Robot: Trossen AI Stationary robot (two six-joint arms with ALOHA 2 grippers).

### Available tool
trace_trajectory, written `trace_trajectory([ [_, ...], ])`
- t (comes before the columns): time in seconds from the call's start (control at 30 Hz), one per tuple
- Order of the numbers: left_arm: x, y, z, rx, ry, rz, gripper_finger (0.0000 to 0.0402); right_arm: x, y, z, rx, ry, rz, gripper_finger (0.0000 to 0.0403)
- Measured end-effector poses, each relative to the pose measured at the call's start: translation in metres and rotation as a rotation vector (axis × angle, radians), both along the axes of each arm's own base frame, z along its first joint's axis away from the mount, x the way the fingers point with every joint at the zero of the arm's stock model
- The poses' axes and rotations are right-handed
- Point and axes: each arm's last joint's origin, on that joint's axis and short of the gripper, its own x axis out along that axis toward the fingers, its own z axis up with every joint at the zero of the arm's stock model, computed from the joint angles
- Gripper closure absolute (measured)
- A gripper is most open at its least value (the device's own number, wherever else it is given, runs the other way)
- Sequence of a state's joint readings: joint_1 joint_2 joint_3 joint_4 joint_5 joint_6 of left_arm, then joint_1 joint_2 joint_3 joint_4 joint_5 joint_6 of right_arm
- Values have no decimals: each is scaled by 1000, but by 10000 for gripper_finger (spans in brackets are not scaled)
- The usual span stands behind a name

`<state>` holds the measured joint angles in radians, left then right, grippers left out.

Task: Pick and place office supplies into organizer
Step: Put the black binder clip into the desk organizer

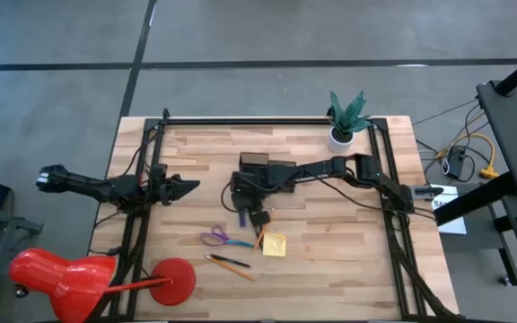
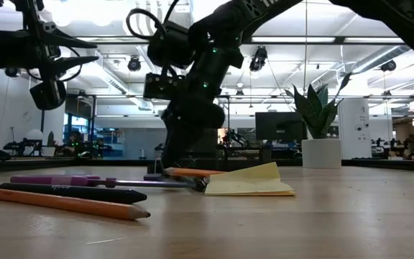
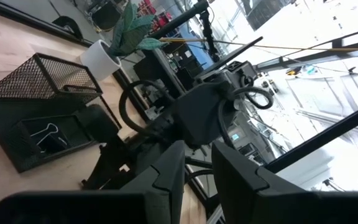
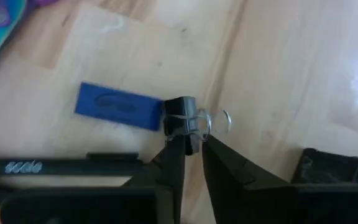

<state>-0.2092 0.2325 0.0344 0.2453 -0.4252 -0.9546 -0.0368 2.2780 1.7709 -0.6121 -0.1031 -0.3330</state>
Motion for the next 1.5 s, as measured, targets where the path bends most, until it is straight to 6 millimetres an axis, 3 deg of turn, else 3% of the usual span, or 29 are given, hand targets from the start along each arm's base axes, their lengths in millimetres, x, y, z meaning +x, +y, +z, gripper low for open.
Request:
trace_trajectory([
  [0.43,1,0,-2,-2,19,-1,336,4,-1,3,-5,-39,-86,345],
  [0.83,2,0,-2,-3,18,-1,336,6,-2,4,-64,-58,-48,237],
  [1.0,1,0,-2,-3,18,0,336,10,-2,6,-83,-117,-16,213],
  [1.23,2,0,-2,-2,19,-1,336,12,-2,-18,-97,-65,40,220],
  [1.5,2,0,-2,-2,20,-1,336,8,-1,-16,-105,-29,38,271],
])
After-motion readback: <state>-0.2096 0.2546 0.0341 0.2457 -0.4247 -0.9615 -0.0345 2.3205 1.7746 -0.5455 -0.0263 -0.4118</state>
